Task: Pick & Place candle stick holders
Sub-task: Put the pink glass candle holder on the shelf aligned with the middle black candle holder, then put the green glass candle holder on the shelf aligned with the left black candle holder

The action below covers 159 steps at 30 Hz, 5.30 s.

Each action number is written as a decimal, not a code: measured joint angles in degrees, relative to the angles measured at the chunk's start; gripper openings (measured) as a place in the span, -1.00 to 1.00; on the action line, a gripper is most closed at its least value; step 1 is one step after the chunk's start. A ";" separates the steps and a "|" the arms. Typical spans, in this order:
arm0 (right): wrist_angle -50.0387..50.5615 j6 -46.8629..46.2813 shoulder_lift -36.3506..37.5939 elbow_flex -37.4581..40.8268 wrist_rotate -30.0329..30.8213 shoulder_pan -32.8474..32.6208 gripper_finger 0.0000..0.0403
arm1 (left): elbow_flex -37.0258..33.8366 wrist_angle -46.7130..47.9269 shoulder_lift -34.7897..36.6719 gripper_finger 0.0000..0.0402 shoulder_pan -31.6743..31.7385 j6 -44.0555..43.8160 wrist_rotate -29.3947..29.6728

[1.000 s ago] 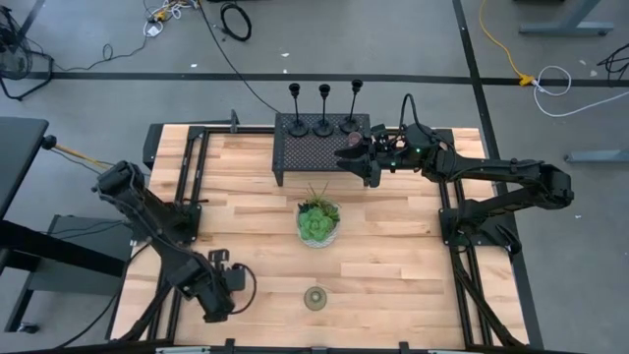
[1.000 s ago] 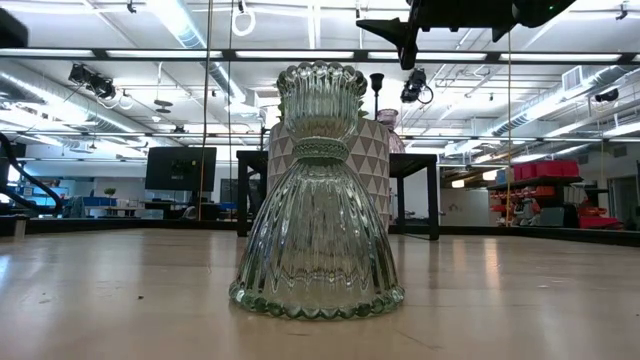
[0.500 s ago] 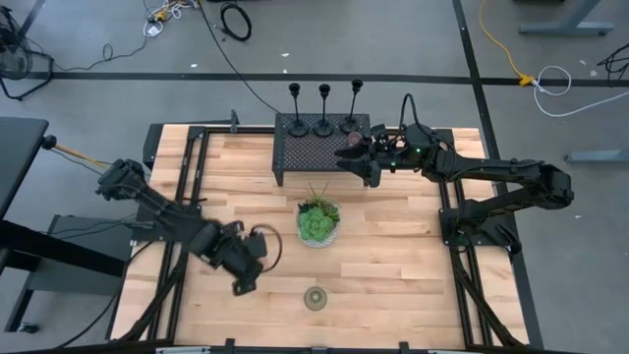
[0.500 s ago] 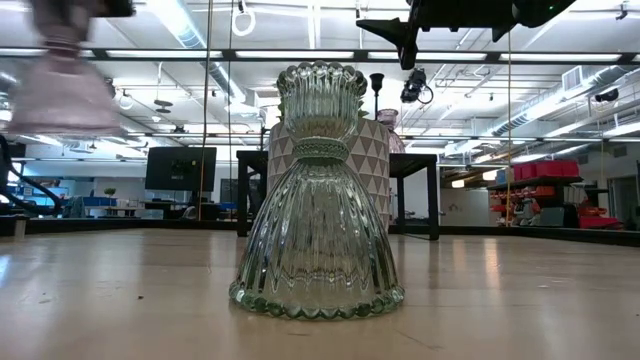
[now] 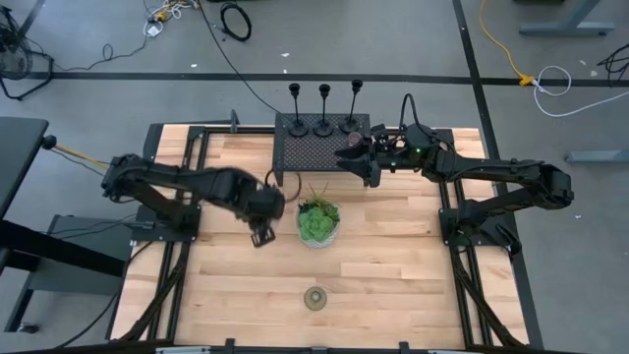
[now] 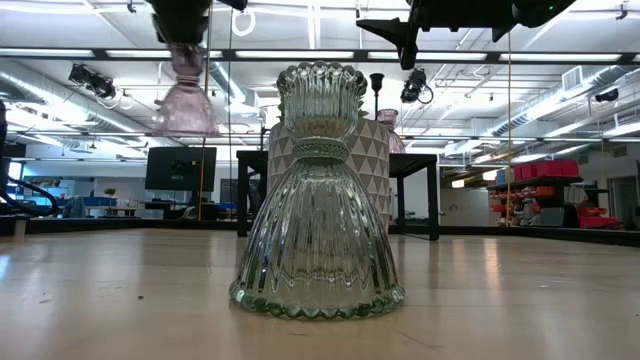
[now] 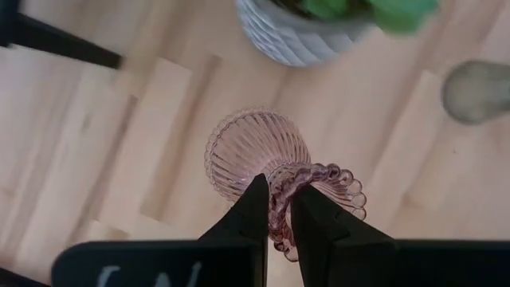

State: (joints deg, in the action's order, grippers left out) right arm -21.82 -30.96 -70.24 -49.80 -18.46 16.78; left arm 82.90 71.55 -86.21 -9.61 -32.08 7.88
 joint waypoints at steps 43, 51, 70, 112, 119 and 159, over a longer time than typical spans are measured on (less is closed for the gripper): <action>0.02 0.02 0.00 0.00 0.00 0.02 0.17 | 3.90 -30.93 -5.14 -0.84 37.62 31.71 -17.15; 0.00 0.02 0.00 0.00 0.00 0.02 0.17 | 3.90 -35.23 -10.06 -0.84 39.31 33.21 -18.33; 0.02 0.00 0.00 0.00 0.00 0.02 0.17 | 3.88 -39.47 -10.99 -0.83 40.41 32.71 -24.26; 0.00 0.00 0.00 0.00 0.00 0.02 0.17 | 3.88 -41.20 -10.97 -0.68 40.11 32.73 -22.94; 0.00 0.00 0.00 0.00 0.00 0.02 0.17 | 3.88 -42.86 -10.95 -0.68 39.30 32.71 -22.08; 0.02 0.01 0.00 0.00 -0.01 0.00 0.17 | 3.88 -43.78 -10.01 -0.34 38.69 33.56 -18.08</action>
State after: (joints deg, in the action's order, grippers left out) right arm -21.80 -30.95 -70.24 -49.80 -18.47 16.78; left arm 86.78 27.77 -96.23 29.08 1.48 -10.20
